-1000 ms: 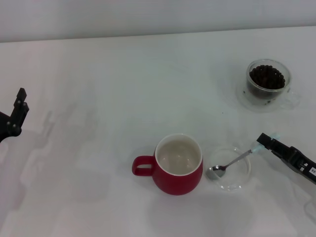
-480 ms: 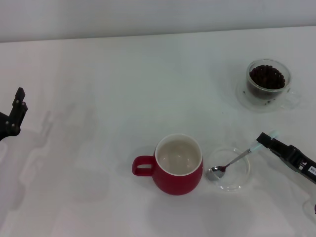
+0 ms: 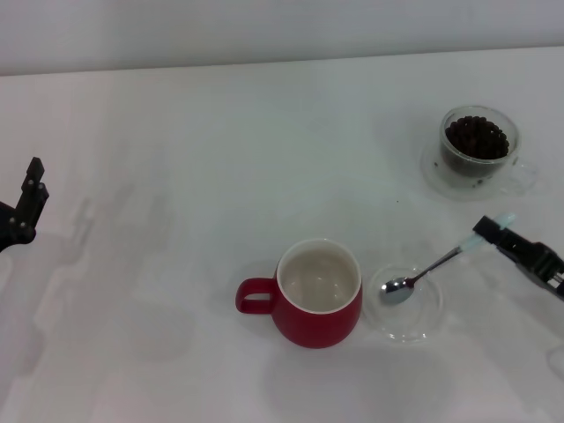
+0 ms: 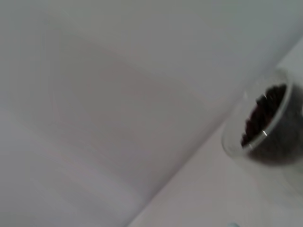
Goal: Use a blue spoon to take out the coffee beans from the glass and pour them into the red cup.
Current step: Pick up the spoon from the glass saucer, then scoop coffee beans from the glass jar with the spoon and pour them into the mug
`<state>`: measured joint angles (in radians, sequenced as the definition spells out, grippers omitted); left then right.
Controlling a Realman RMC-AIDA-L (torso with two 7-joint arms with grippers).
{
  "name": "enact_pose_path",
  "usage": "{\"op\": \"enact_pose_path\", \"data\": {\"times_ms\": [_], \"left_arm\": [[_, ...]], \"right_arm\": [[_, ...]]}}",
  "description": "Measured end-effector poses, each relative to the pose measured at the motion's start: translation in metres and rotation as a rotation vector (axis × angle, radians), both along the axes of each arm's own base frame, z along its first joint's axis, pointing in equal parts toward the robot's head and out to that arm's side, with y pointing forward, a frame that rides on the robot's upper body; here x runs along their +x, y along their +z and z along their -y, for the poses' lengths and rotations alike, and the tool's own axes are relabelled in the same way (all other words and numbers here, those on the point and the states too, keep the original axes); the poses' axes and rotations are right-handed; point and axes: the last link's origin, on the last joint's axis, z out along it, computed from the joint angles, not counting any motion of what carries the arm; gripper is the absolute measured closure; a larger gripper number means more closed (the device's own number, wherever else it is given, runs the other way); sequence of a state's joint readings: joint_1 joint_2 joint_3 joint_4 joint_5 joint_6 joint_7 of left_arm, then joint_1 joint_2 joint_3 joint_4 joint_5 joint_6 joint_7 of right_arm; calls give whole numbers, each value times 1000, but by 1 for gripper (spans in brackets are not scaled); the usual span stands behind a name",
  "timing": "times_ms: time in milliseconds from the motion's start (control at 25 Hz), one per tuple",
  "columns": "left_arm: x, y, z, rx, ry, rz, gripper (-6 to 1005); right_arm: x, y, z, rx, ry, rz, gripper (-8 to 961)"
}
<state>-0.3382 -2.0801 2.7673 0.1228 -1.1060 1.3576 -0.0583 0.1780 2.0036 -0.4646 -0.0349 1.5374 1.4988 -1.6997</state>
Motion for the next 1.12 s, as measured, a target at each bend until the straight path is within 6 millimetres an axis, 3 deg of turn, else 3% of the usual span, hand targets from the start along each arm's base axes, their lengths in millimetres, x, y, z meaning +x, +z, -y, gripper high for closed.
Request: {"op": "enact_pose_path", "data": {"times_ms": [600,1120], "left_arm": [[-1,0,1,0,4,-1,391],[-2,-1,3,-1,8,-1,391]], "right_arm": [[14,62,-15,153,46,107,808],[-2,99,-75,230,150,252,809]]}}
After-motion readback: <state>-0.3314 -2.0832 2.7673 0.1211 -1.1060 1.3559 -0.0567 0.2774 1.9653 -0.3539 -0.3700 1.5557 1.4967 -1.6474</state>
